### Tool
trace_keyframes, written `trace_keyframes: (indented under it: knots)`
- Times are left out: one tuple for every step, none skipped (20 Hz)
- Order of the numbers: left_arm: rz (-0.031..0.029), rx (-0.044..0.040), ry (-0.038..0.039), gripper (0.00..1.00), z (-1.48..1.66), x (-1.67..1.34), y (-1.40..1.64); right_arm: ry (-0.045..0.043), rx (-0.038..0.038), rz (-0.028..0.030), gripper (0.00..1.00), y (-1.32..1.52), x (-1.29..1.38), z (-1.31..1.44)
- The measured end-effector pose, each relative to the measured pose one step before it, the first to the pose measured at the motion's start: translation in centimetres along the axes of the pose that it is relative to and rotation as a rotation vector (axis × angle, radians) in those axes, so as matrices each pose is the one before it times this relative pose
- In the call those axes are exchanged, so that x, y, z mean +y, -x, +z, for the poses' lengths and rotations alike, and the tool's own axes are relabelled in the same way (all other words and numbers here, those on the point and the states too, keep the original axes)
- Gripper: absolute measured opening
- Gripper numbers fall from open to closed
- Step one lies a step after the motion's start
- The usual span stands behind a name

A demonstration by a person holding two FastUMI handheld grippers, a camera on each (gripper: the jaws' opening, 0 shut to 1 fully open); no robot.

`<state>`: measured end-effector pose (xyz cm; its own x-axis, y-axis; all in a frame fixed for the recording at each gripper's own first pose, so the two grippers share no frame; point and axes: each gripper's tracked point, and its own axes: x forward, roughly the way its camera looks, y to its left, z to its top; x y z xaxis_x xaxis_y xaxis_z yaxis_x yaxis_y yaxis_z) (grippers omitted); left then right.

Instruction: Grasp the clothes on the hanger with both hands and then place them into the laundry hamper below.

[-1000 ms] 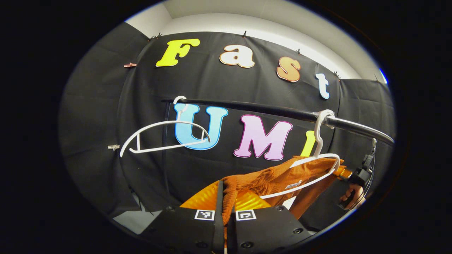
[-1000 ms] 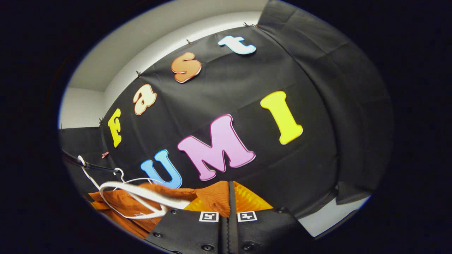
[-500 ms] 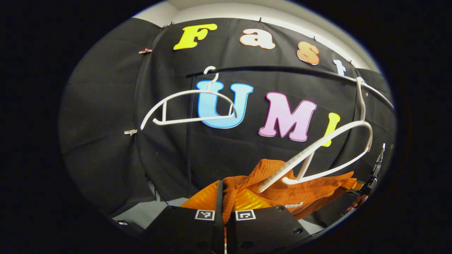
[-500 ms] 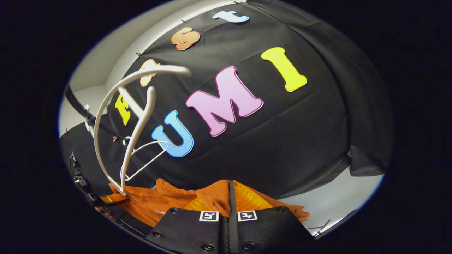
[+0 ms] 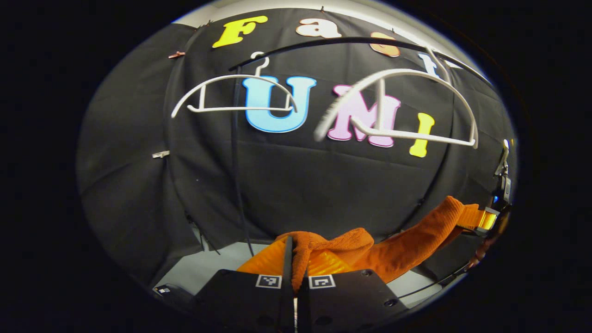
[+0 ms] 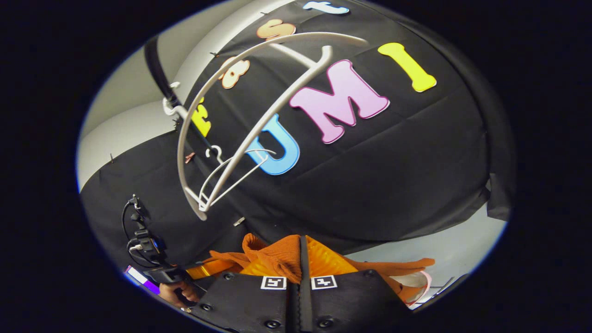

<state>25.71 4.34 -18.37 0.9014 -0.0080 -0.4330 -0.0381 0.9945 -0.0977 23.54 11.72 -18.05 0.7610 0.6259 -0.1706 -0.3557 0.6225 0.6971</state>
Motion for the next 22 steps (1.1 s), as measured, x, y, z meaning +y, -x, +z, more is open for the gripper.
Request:
trace_keyframes:
  knots:
    - [-0.01065, -0.00596, -0.01268, 0.07, 0.345, -0.783, 0.124, 0.00995, -0.0029, 0.02204, 0.05, -0.085, 1.339, 0.133]
    - [-0.017, -0.00789, -0.00378, 0.07, 0.454, -0.857, 0.146, 0.01649, -0.00626, 0.02205, 0.05, 0.036, 1.363, 0.259]
    - [-0.02194, -0.01367, 0.00832, 0.07, 0.708, -0.914, 0.15, 0.01334, -0.00681, 0.02329, 0.05, 0.388, 1.31, 0.382]
    - [-0.02108, -0.01975, 0.00942, 0.07, 0.813, -0.901, 0.286, 0.00777, -0.01301, 0.02141, 0.05, 0.078, 1.077, 0.571]
    - [-0.01774, -0.02438, 0.00399, 0.07, 0.845, -0.746, 0.354, 0.00924, -0.00928, 0.01922, 0.05, 0.19, 0.883, 0.515]
    - [-0.01508, -0.01997, -0.00806, 0.07, 0.745, -0.858, 0.117, 0.00817, 0.0, 0.00178, 0.05, -0.095, 0.569, 0.253]
    - [-0.00908, -0.00291, -0.01571, 0.07, 0.049, -0.657, -0.252, 0.00991, 0.01807, -0.01563, 0.05, -0.212, -0.084, -0.366]
    - [-0.00637, 0.01196, -0.0144, 0.07, -0.631, -0.328, -0.563, 0.01343, 0.02152, -0.02552, 0.05, -0.043, -0.676, -0.543]
    - [-0.00197, 0.01114, -0.00545, 0.07, -0.914, -0.28, -0.482, 0.02305, 0.02255, -0.02306, 0.05, -0.025, -0.995, -0.884]
    - [-0.00837, 0.01548, 0.00105, 0.07, -1.174, -0.409, -0.538, 0.01876, 0.02098, -0.02398, 0.05, -0.037, -0.868, -1.036]
    - [-0.01306, 0.01658, 0.0044, 0.07, -1.537, -0.546, -0.606, 0.02111, 0.02264, -0.02367, 0.05, -0.116, -1.221, -1.387]
    - [-0.00781, 0.01702, -0.00175, 0.07, -1.468, -0.398, -0.648, 0.01669, 0.02503, -0.03306, 0.05, -0.331, -1.398, -1.529]
    - [-0.00946, 0.02208, -0.00731, 0.07, -1.725, -0.28, -0.86, 0.00654, 0.03116, -0.03831, 0.05, -0.46, -1.814, -1.833]
    - [-0.00775, 0.01845, -0.01125, 0.07, -1.567, -0.338, -0.728, 0.00293, 0.0334, -0.03342, 0.05, -0.233, -1.383, -1.847]
    - [-0.00413, 0.02252, -0.02051, 0.07, -1.671, -0.348, -0.794, 0.01442, 0.03805, -0.04179, 0.05, -0.481, -1.644, -1.642]
    - [-0.00204, 0.02643, -0.01645, 0.07, -1.627, -0.077, -0.841, 0.02132, 0.03539, -0.03674, 0.05, -0.461, -1.148, -1.531]
    - [-0.00411, 0.03355, -0.00387, 0.07, -1.623, -0.021, -1.203, 0.0215, 0.03618, -0.03305, 0.05, -0.671, -1.228, -1.508]
    - [0.00111, 0.02895, 0.00302, 0.07, -1.374, 0.011, -0.831, 0.02272, 0.04085, -0.03179, 0.05, -0.766, -0.895, -1.498]
    - [0.00804, 0.03552, 0.0047, 0.07, -1.603, 0.013, -0.823, 0.01922, 0.03879, -0.03252, 0.05, -0.476, -1.373, -1.62]
    - [0.00955, 0.03779, 0.0035, 0.05, -1.62, -0.085, -0.764, 0.0128, 0.04216, -0.03985, 0.05, -0.621, -1.026, -1.543]
    - [0.00511, 0.03551, 0.00282, 0.08, -1.448, -0.053, -1.006, 0.01389, 0.04007, -0.03616, 0.05, -0.299, -1.012, -1.405]
    - [-0.00601, 0.04113, 0.00447, 0.08, -1.186, -0.147, -0.667, 0.01346, 0.03325, -0.03013, 0.06, -0.283, -0.741, -1.049]
